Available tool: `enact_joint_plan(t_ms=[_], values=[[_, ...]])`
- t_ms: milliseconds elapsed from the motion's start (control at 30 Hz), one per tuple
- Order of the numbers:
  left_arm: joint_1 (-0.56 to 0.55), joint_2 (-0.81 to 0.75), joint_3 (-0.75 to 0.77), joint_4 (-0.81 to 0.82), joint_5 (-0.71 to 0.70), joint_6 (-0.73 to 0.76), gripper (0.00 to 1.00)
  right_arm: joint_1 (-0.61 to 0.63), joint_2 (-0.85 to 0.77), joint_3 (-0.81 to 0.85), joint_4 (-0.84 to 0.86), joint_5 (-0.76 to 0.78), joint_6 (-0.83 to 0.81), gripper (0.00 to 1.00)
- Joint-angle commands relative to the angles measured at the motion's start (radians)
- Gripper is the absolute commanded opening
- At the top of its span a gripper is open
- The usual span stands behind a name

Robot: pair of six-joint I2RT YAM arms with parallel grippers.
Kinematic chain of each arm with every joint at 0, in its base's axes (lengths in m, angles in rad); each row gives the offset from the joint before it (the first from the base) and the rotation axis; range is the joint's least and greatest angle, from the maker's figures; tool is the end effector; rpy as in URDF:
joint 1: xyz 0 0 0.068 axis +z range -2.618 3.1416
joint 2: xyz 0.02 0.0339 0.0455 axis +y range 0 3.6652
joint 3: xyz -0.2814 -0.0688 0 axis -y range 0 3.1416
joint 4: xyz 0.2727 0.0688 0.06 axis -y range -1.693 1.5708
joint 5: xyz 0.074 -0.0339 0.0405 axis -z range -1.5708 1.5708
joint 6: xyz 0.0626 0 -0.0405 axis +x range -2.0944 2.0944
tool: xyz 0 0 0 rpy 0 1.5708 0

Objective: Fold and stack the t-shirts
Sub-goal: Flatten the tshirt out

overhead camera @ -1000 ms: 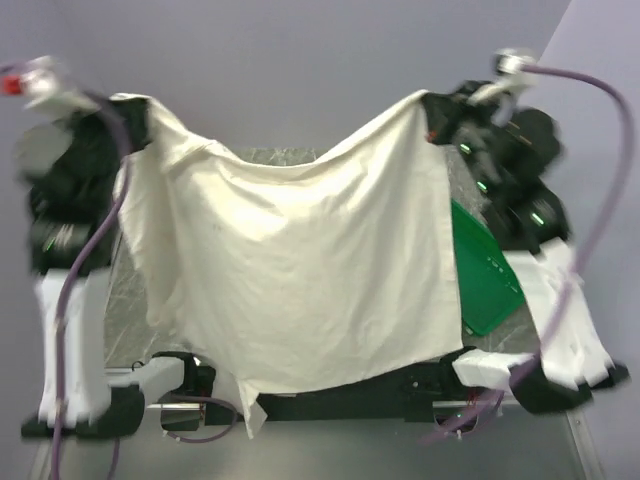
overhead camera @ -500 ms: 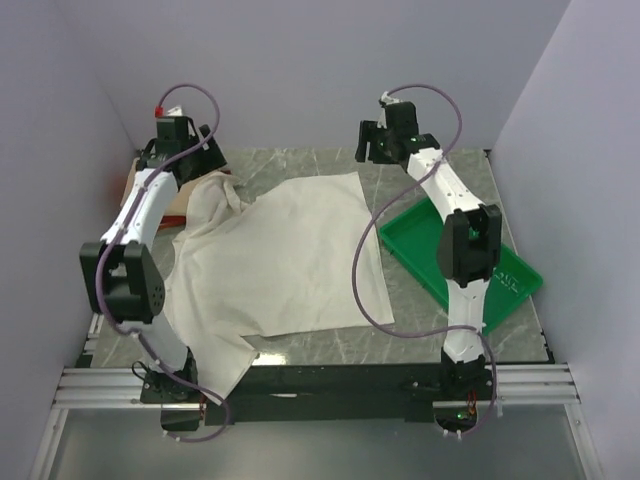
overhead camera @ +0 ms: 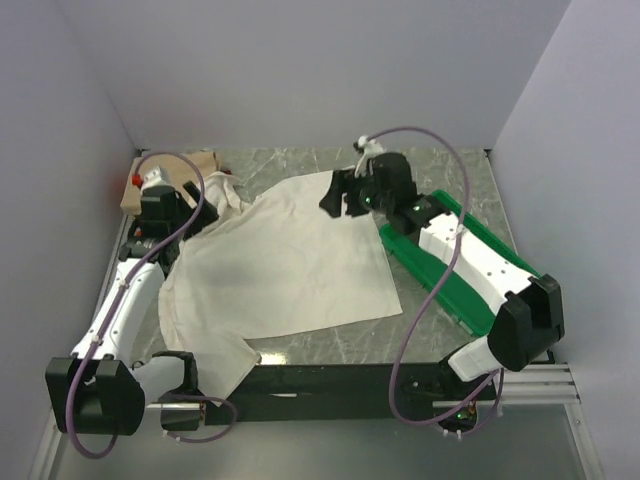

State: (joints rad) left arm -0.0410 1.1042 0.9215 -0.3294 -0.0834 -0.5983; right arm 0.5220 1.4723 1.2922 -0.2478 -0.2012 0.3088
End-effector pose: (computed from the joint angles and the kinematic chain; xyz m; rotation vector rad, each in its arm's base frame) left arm 0.2913 -0.0067 0.3074 -0.6253 1.9996 -0.3021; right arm 0.3357 0.2075 0.3476 -0.3524 2.0356 0.7253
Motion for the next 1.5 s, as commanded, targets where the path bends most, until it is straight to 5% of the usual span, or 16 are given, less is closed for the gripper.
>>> enact_joint_plan(t_ms=[0, 500, 1467], values=[[0.000, -0.073, -0.110, 0.032, -0.058, -0.080, 0.90, 0.030, 0.000, -0.145, 0.094, -0.116, 0.099, 0.77], [0.001, 0.015, -0.274, 0.114, 0.005, -0.121, 0.94, 0.075, 0.269, -0.151, 0.116, -0.124, 0.121, 0.75], [0.012, 0.508, -0.165, 0.280, 0.108, -0.052, 0.94, -0.069, 0.418, -0.140, 0.047, -0.112, 0.150, 0.75]])
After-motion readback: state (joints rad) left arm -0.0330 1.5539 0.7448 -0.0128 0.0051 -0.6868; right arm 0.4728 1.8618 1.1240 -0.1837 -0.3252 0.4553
